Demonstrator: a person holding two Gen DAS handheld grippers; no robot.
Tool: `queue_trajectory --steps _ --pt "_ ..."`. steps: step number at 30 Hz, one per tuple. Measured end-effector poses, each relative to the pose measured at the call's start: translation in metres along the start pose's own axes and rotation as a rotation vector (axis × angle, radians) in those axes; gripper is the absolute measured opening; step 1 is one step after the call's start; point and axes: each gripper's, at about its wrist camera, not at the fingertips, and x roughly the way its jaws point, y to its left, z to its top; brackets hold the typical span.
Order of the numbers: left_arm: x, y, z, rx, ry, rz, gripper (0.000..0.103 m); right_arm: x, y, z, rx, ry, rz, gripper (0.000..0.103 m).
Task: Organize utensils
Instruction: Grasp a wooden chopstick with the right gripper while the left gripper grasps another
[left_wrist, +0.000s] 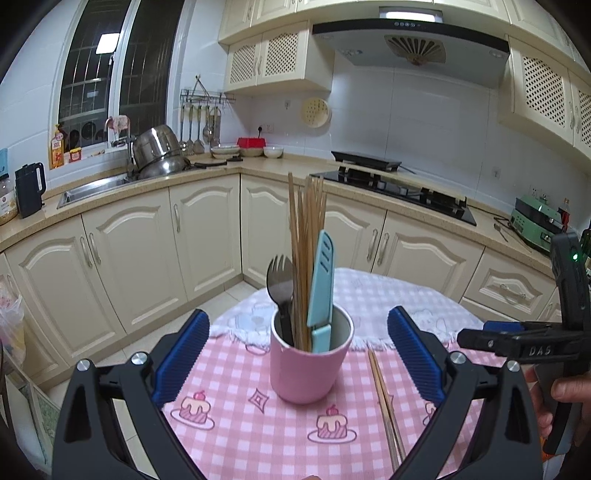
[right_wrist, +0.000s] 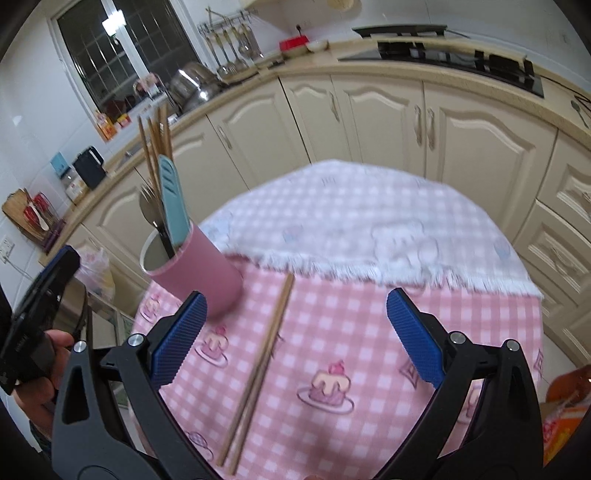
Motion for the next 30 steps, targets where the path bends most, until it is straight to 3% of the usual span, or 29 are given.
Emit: queue_trajectory --steps 7,12,14,21,30 --pt "0.013 -0.013 -0.013 0.043 0.134 0.018 0.095 0.045 0.011 -0.025 -0.088 0.250 -0.054 0.096" --pt "0.035 -0.029 -0.031 0.099 0.285 0.028 0.095 0.069 0.022 -0.046 -0.138 0.351 -0.044 0.096" --pt "0.042 -0.031 -0.039 0.113 0.326 0.032 0.095 0.072 0.028 -0.049 -0.157 0.367 -0.041 0.095" --pt "0.051 -0.023 -0.054 0.098 0.387 0.033 0.095 0.086 0.037 -0.063 -0.237 0.418 -0.099 0.075" --pt "0.065 -0.029 -0.064 0.112 0.439 0.027 0.095 0.092 0.056 -0.071 -0.314 0.419 -0.120 0.071"
